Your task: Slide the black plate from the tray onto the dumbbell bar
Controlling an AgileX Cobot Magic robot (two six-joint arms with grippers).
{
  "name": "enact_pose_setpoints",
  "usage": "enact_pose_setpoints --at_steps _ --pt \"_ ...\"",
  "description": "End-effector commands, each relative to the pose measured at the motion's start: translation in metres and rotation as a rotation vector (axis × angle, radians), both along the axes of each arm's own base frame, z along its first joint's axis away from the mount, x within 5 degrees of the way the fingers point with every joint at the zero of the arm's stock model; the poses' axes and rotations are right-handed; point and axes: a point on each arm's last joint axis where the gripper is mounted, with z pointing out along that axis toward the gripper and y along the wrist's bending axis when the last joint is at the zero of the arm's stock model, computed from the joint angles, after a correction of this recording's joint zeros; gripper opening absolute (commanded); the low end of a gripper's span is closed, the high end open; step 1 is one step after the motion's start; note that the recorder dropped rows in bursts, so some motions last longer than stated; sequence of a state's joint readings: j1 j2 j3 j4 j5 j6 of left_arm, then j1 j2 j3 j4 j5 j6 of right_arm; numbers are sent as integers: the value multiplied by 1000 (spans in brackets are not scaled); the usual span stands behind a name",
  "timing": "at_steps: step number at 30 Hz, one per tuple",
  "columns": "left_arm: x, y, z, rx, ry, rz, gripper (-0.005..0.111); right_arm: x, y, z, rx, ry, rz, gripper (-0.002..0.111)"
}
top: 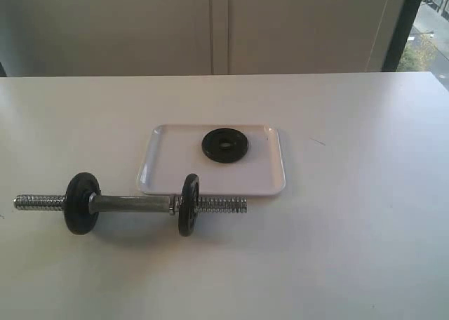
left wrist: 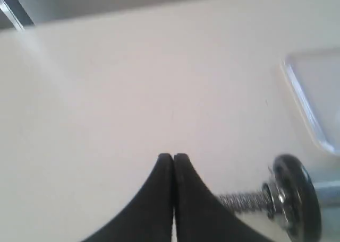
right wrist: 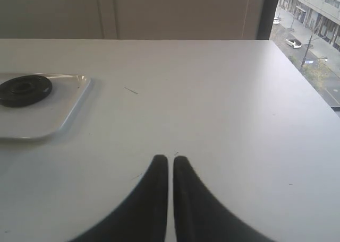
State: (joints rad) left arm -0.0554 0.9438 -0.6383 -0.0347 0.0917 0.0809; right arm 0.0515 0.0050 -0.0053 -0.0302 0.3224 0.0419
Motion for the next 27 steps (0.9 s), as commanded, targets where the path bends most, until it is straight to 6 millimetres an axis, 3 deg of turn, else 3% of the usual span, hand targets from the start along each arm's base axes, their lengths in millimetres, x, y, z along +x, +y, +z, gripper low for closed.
enact_pose_setpoints --at_steps 1,8,18,23,27 --pt "24 -20 0 22 283 -116 0 0 0 -1 -5 -10 2 4" --pt "44 -90 11 122 534 -620 0 0 0 -1 -5 -10 2 4" --pt "68 -161 26 285 543 -899 0 0 0 -1 -5 -10 2 4" --pt "71 -186 3 485 489 -1187 0 0 0 -1 -5 -10 2 4" --pt "79 -194 -14 543 470 -1265 0 0 0 -1 -5 -10 2 4"
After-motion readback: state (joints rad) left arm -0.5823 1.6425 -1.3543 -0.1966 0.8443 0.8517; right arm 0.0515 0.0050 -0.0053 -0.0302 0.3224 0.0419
